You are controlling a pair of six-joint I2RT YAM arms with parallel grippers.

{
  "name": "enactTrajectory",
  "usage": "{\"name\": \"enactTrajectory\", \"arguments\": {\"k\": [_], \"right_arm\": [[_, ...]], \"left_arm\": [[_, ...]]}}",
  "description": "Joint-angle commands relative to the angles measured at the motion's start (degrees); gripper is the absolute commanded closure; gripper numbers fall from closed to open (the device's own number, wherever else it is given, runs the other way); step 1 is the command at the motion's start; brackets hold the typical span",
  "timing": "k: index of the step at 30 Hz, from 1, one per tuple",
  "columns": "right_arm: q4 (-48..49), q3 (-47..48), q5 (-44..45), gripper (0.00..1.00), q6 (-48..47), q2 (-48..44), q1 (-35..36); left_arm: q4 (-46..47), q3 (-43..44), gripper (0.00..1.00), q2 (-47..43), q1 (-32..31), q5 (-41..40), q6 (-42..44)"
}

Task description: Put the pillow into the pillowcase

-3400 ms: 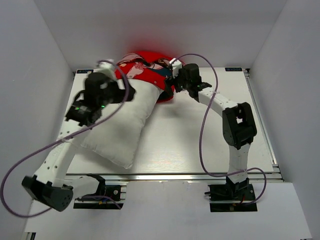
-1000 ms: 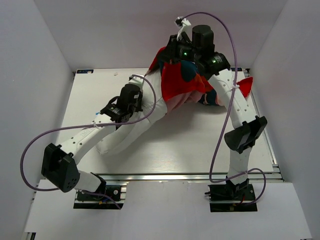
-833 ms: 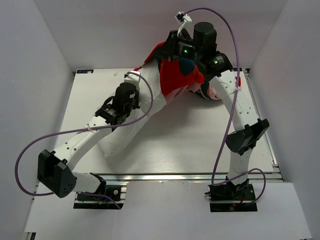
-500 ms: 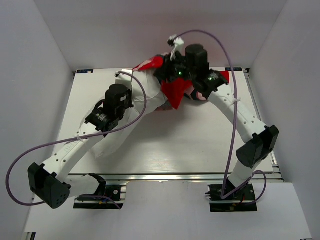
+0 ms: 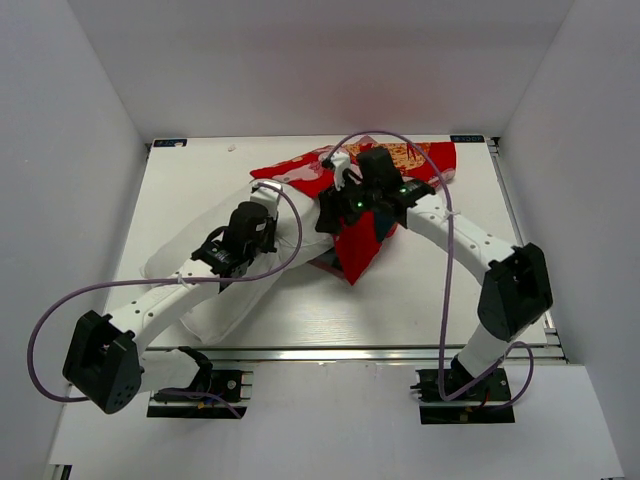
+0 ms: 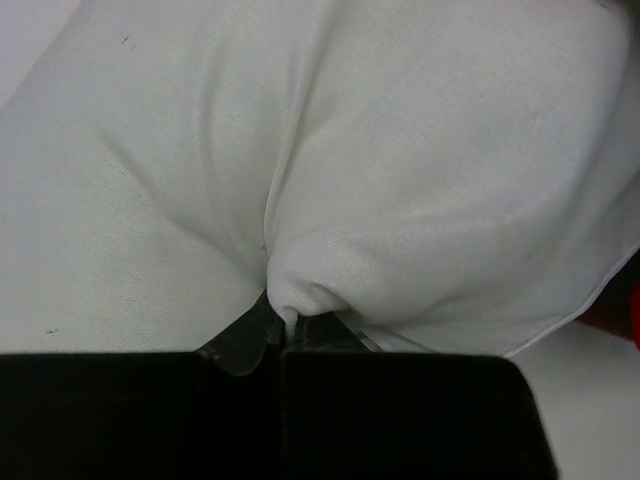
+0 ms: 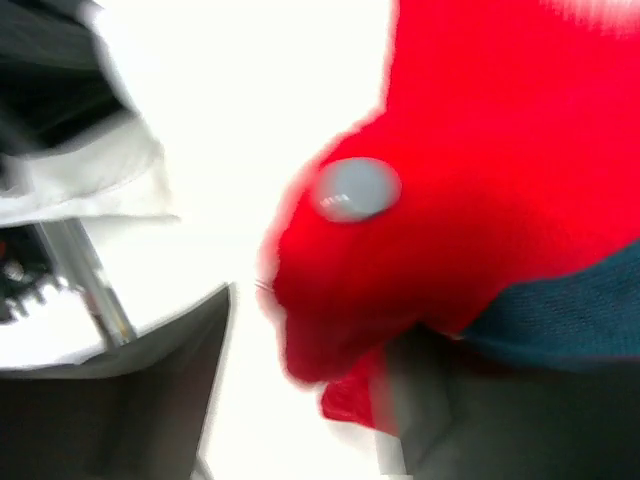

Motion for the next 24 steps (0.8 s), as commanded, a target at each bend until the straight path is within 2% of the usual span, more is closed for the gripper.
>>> {"name": "enactTrajectory", "arguments": {"k": [1, 4, 6, 9, 13, 16, 24], "right_arm": [[3.5, 4.7, -6.7, 0.28, -7.7, -6.8, -3.4], [6.8, 4.6, -13.5, 0.11, -11.7, -10.9, -13.2], [6.3, 4.7, -14.5, 0.11, -13.2, -10.6, -19.9], [4.1, 5.4, -8.9, 0.11, -15.9, -7.0, -25.4], [6.3, 2.8, -0.9, 0.11, -15.3, -1.4, -27.2], [10.5, 2.1, 1.1, 0.11, -15.7, 2.2, -27.3], [13.7, 10.7, 4.1, 0.12, -18.5, 15.6, -28.3]], "left_arm": [[-1.3, 0.6, 1.0, 0.6, 0.6, -1.5, 2.3], [-2.4, 0.0, 1.0, -0.5, 0.6, -0.7, 3.5], [-3.3, -0.2, 1.0, -0.6, 0.6, -0.5, 3.4], [-4.0, -0.9, 1.0, -1.4, 0.5, -0.3, 3.2], [-6.3, 0.3, 1.0, -3.4, 0.5, -0.8, 3.0], [-8.8, 2.7, 1.0, -3.8, 0.5, -0.5, 2.7], [-11.7, 5.7, 1.0, -5.2, 0.6, -0.8, 1.2]]}}
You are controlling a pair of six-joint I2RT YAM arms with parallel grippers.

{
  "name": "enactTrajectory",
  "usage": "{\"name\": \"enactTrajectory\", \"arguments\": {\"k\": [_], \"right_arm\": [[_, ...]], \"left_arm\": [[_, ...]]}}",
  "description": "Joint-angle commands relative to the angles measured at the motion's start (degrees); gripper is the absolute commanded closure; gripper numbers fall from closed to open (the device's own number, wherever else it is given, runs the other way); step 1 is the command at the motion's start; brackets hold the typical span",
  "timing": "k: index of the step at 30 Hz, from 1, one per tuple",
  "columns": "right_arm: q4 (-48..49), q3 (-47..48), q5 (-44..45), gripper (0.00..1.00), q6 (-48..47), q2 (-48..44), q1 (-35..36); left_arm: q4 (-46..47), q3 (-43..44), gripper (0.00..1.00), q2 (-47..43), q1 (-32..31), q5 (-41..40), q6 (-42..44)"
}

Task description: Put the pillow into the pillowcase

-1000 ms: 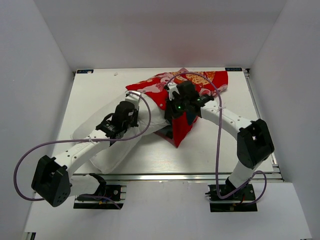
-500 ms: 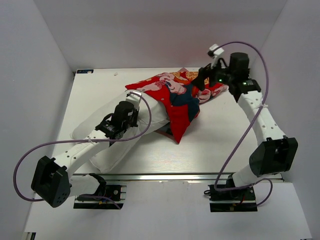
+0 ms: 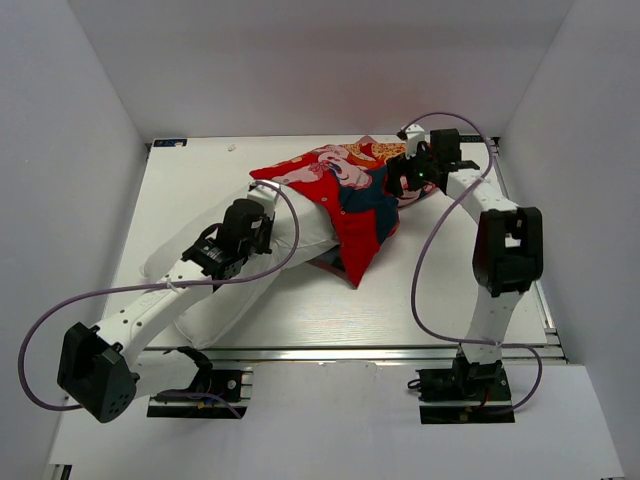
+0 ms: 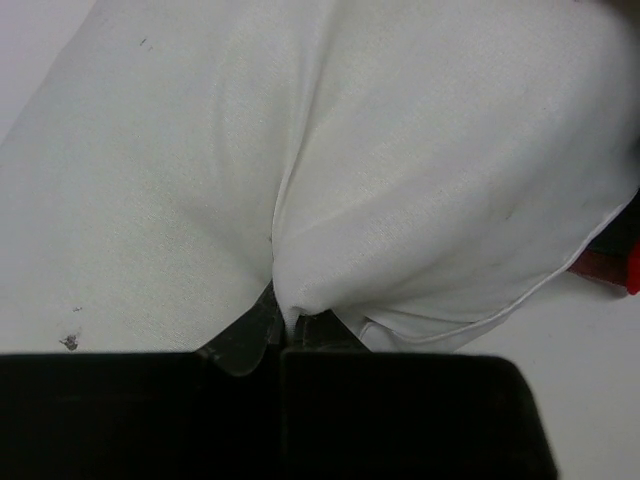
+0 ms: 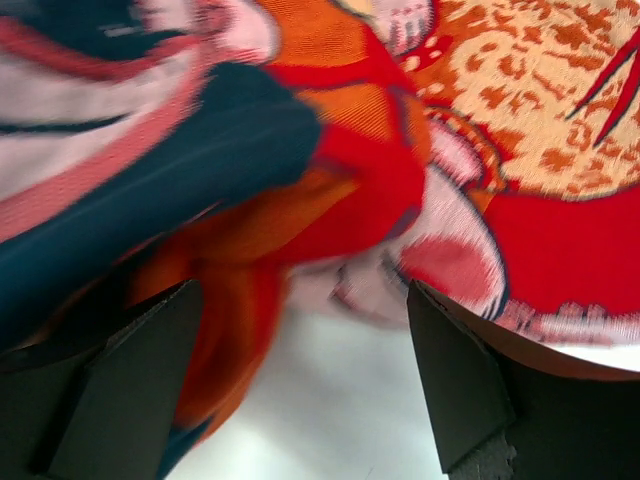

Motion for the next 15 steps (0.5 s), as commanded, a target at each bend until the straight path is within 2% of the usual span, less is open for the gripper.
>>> {"name": "enactTrajectory", "arguments": {"k": [1, 4, 8, 10, 11, 12, 14, 15], "right_arm": [[4.6, 6.1, 0.9, 0.13, -2.5, 3.7, -0.6], [4.6, 7.8, -2.6, 0.17, -2.5, 6.2, -0.5], [6.9, 9.3, -2.1, 0.2, -1.2, 9.3, -0.1], [7.1, 10.9, -3.9, 0.3, -1.0, 10.9, -0.1], [6.7, 11.4, -4.9, 0.4, -1.3, 11.1, -0.1], [6.5, 11.5, -7.3, 0.64, -1.0, 11.0, -0.3], [6.1, 11.2, -10.1, 0.8, 0.4, 9.1, -1.1], [6.3, 10.8, -11.2, 0.95, 2.1, 8.4, -1.3]], "left_arm": [[-3.2, 2.9, 1.0, -2.0, 0.6, -1.7, -0.9], [-3.8, 3.4, 1.0, -2.0, 0.5, -1.9, -1.2], [-4.0, 3.6, 1.0, -1.9, 0.6, -2.0, -1.5], [-4.4, 4.1, 1.0, -1.3, 0.6, -1.9, -1.6], [-4.6, 4.8, 1.0, -1.1, 0.6, -1.9, -1.6], [-5.0, 5.2, 1.0, -0.8, 0.6, -2.0, -1.6], [-5.3, 5.9, 1.0, -0.8, 0.5, -2.4, -1.6], [-5.2, 6.0, 1.0, -0.8, 0.6, -2.4, -1.6]]}}
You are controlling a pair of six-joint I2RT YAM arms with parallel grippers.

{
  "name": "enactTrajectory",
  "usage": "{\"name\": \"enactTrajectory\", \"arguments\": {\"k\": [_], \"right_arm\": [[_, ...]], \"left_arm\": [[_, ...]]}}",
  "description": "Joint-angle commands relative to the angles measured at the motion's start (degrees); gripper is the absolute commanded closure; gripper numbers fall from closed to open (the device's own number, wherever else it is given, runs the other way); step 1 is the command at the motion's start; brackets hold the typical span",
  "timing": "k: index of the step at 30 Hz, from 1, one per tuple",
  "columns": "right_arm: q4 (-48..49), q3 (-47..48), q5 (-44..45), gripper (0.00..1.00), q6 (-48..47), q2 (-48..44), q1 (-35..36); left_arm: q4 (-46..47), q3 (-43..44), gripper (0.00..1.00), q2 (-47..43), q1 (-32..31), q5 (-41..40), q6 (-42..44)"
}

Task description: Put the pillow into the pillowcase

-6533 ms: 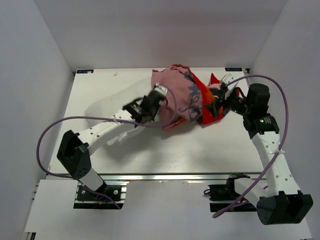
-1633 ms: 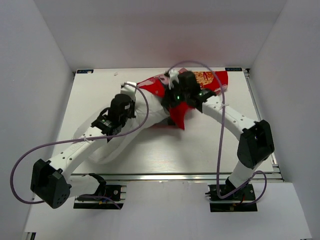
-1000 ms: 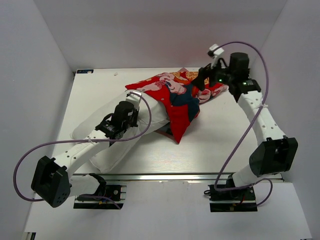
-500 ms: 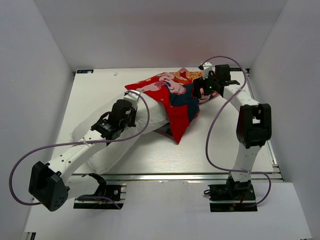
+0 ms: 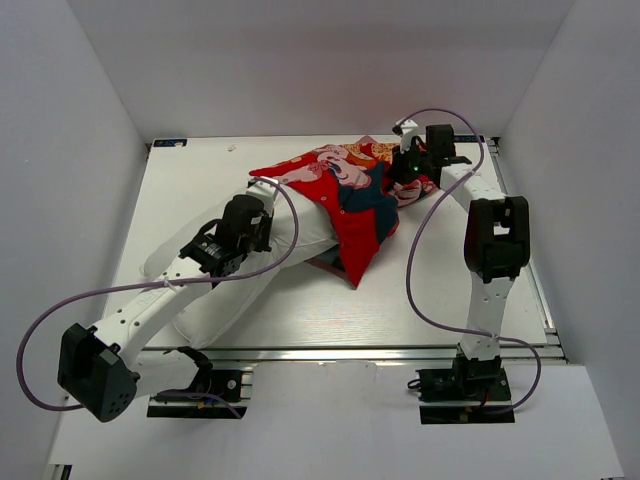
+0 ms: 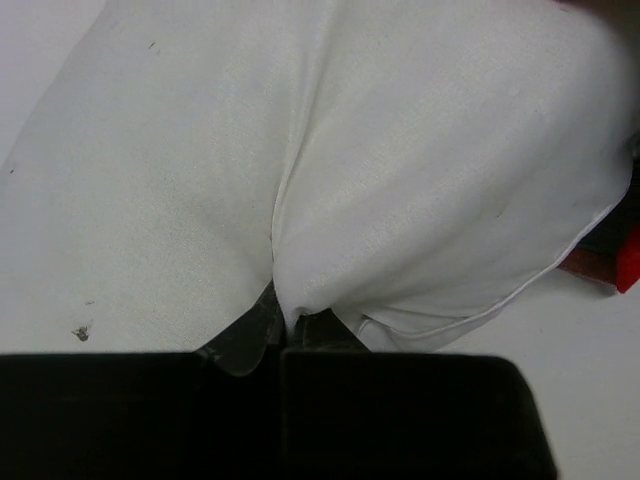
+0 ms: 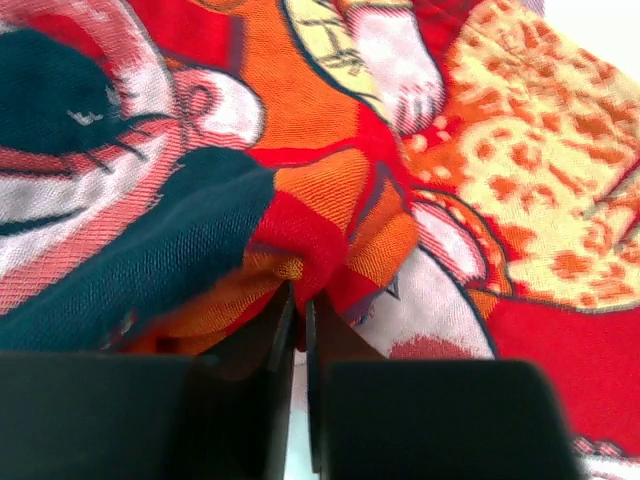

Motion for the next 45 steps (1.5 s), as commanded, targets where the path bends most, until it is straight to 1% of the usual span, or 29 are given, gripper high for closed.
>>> {"name": "enactTrajectory", "arguments": {"k": [1, 3, 6, 7, 9, 12, 15, 18, 21, 23, 25, 26, 27, 28, 29, 31, 32, 33, 34, 36, 37, 38, 39, 40, 41, 42, 43, 44, 45], "right_arm": [[1.9, 1.9, -5.9, 1.0, 3.3, -4.1, -1.3], [1.2, 2.4, -7.4, 1.0, 5.9, -6.0, -3.3], [1.9, 2.0, -7.4, 1.0, 7.8, -12.3, -6.5], [2.8, 1.7, -7.2, 1.0, 8.7, -16.3, -7.2], [5.5, 0.8, -6.1, 1.0, 8.7, -22.0, -9.3], [5.2, 2.1, -5.8, 1.0, 7.6, -26.6, -10.1], [4.0, 1.8, -5.7, 1.0, 6.6, -29.7, -10.1], [5.1, -0.1, -5.0, 1.0, 3.9, -32.0, -9.8], [5.5, 0.1, -4.9, 1.0, 1.6, -32.5, -9.8], [1.9, 1.4, -6.5, 1.0, -0.1, -31.3, -9.8], [-5.1, 2.3, -6.2, 0.85, -3.7, -28.9, -9.8], [-6.5, 2.0, -4.8, 0.65, -4.1, -28.4, -9.8], [-7.9, 1.7, -4.2, 0.6, -6.0, -28.8, -9.8], [-8.2, -0.9, -4.0, 0.55, -6.6, -29.8, -9.8], [-6.5, -3.1, -4.1, 0.46, -6.9, -31.7, -9.8], [-1.9, -9.1, -5.1, 0.34, -8.1, -37.9, -8.9], [-1.7, -10.1, -6.5, 0.27, -8.7, -41.3, -8.3], [-2.4, -10.4, -7.3, 0.25, -9.1, -42.7, -7.7], [-4.3, -10.5, -8.4, 0.24, -8.9, -43.5, -4.3], [-12.0, -9.8, -11.2, 0.24, -6.8, -45.5, -0.7], [-14.3, -10.2, -11.1, 0.25, -2.5, -46.0, 4.5], [-15.9, -12.7, -9.1, 0.11, 0.6, -47.8, 7.5], [-15.2, -14.7, -7.1, 0.11, 4.1, -49.0, 10.9], [-13.8, -16.9, -5.2, 0.11, 10.3, -50.1, 17.4], [-12.1, -19.1, 0.3, 0.11, 13.2, -52.3, 20.5], [-8.4, -23.1, 3.3, 0.11, 15.6, -53.2, 23.4], [-6.9, -24.4, 5.4, 0.11, 17.2, -53.7, 27.0], [-6.2, -25.1, 9.3, 0.11, 20.8, -53.1, 28.2], [-6.7, -25.0, 11.1, 0.11, 21.5, -52.3, 29.2]], "left_arm": [[-0.9, 3.0, 1.0, -1.1, 0.5, -2.4, -0.1], [-1.3, 3.2, 1.0, -0.9, 0.6, -2.4, 0.3], [-1.3, 2.8, 1.0, -0.6, 0.5, -2.5, 0.9], [-1.2, 2.5, 1.0, -0.5, 0.6, -2.6, 1.1], [-0.3, 1.7, 1.0, -0.6, 0.6, -2.5, 1.4], [1.0, 0.6, 1.0, -0.4, 0.6, -2.3, 1.4], [2.1, 0.1, 1.0, 0.1, 0.6, -1.9, 1.1], [2.7, -0.5, 1.0, 0.1, 0.6, -1.4, 1.0], [2.7, -0.4, 1.0, 0.0, 0.6, -1.2, 1.1], [2.7, -0.4, 1.0, -0.3, 0.6, -1.2, 1.2], [2.7, -0.2, 1.0, -0.5, 0.6, -1.3, 1.2], [2.6, 0.1, 1.0, -0.6, 0.6, -1.6, 1.1], [2.5, 0.3, 1.0, -0.6, 0.6, -1.6, 1.0], [2.4, 0.5, 1.0, -0.9, 0.6, -1.6, 0.8], [2.3, 0.7, 1.0, -0.9, 0.6, -1.6, 0.7], [2.3, 1.1, 1.0, -0.8, 0.6, -1.2, 0.5], [2.2, 1.3, 1.0, -0.5, 0.6, -1.1, 0.4], [1.8, 2.1, 1.0, -0.2, 0.6, -0.9, 0.3], [1.6, 2.4, 1.0, 0.2, 0.6, -0.7, -0.1], [0.8, 3.7, 1.0, 1.3, 0.5, 0.0, -0.7], [0.5, 3.9, 1.0, 1.7, 0.6, 0.3, -1.2], [-0.1, 4.3, 1.0, 2.4, 0.6, 0.8, -1.5], [-0.5, 4.6, 1.0, 2.5, 0.5, 1.7, -1.6], [-0.6, 4.6, 1.0, 2.6, 0.6, 2.1, -2.1], [-0.9, 4.4, 1.0, 2.6, 0.6, 2.5, -2.2], [-1.0, 4.2, 1.0, 2.2, 0.6, 2.8, -2.3], [-1.1, 3.7, 1.0, 1.8, 0.6, 3.3, -2.8], [-1.2, 3.4, 1.0, 1.5, 0.6, 3.6, -2.9], [-1.3, 3.2, 1.0, 0.7, 0.6, 3.7, -3.0]]}}
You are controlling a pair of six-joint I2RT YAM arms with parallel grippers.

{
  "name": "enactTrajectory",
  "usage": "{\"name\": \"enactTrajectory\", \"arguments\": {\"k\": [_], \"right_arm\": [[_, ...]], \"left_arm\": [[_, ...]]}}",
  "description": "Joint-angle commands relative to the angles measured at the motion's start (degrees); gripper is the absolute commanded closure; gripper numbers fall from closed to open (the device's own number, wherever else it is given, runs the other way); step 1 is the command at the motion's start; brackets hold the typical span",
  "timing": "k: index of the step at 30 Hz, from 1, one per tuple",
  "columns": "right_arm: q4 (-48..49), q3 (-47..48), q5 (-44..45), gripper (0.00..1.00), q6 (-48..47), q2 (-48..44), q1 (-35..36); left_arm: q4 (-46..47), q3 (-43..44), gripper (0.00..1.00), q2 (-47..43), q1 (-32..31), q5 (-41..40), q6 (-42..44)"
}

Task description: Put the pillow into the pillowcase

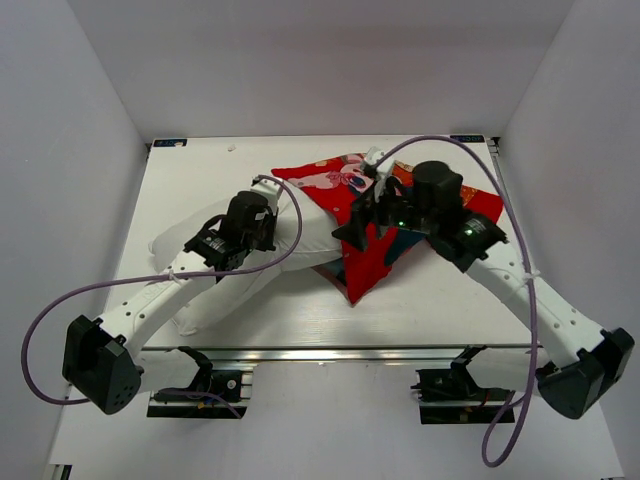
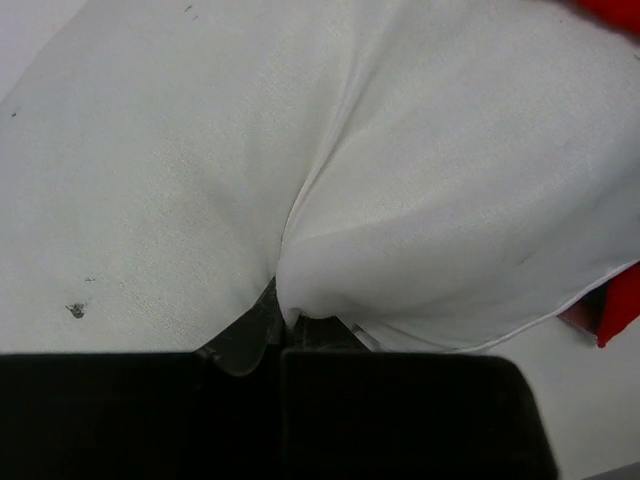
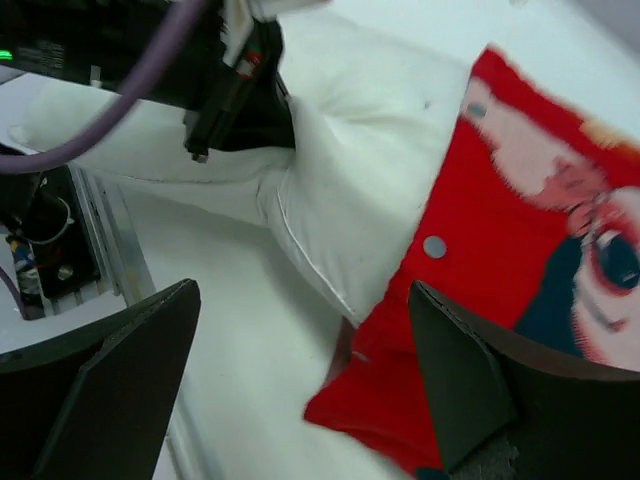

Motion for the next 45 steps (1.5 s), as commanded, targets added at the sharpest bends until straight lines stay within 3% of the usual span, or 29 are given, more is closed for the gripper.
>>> {"name": "enactTrajectory", "arguments": {"k": [1, 8, 13, 15, 16, 21, 23, 26, 27, 29, 37, 39, 45], "right_arm": [[2.0, -1.5, 13.2, 0.11, 10.9, 2.6, 3.6], [4.2, -0.6, 29.5, 0.11, 6.4, 12.1, 10.0], [6.9, -1.6, 44.7, 0.11, -3.4, 16.4, 12.5], [7.0, -1.3, 45.0, 0.24, -5.1, 15.5, 12.4], [6.3, -1.1, 44.5, 0.37, -5.8, 15.1, 12.4], [5.0, -4.7, 45.7, 0.71, -7.5, 13.0, 11.8], [2.7, -4.9, 43.1, 1.0, -6.1, 12.7, 9.8], [-1.3, -1.4, 30.2, 1.0, -0.5, 12.7, 7.9], [-3.1, 2.5, 22.3, 1.0, 1.3, 13.0, 7.9], [-3.2, 8.2, 15.7, 1.0, 7.0, 14.7, 8.7], [-10.4, 54.8, 7.6, 1.0, 18.1, 32.8, 13.0], [-10.2, 56.5, 8.2, 1.0, 19.5, 33.2, 13.0], [-4.8, 34.9, 10.9, 1.0, 25.0, 26.8, 11.6]], "left_arm": [[-0.3, 0.7, 1.0, -2.5, 0.6, 1.1, -1.9], [0.5, -0.6, 1.0, -4.7, 0.6, 4.0, -3.9], [1.8, -1.4, 1.0, -5.3, 0.6, 4.7, -5.0], [2.0, -1.7, 1.0, -5.4, 0.6, 4.7, -5.2], [2.2, -1.7, 1.0, -5.5, 0.6, 4.7, -5.2], [2.7, -2.2, 1.0, -5.2, 0.5, 5.2, -4.8], [3.0, -2.4, 1.0, -5.3, 0.6, 5.5, -4.8], [3.5, -2.2, 1.0, -5.2, 0.6, 6.9, -5.3], [4.2, -1.8, 1.0, -4.7, 0.6, 7.7, -5.8], [4.8, -1.1, 1.0, -3.5, 0.6, 7.6, -6.6], [7.3, 3.5, 1.0, -3.4, 0.6, -0.9, -7.7], [8.2, 3.3, 1.0, -4.5, 0.6, -2.1, -7.5], [16.3, -3.1, 1.0, -10.4, 0.5, 0.2, -10.8]]}}
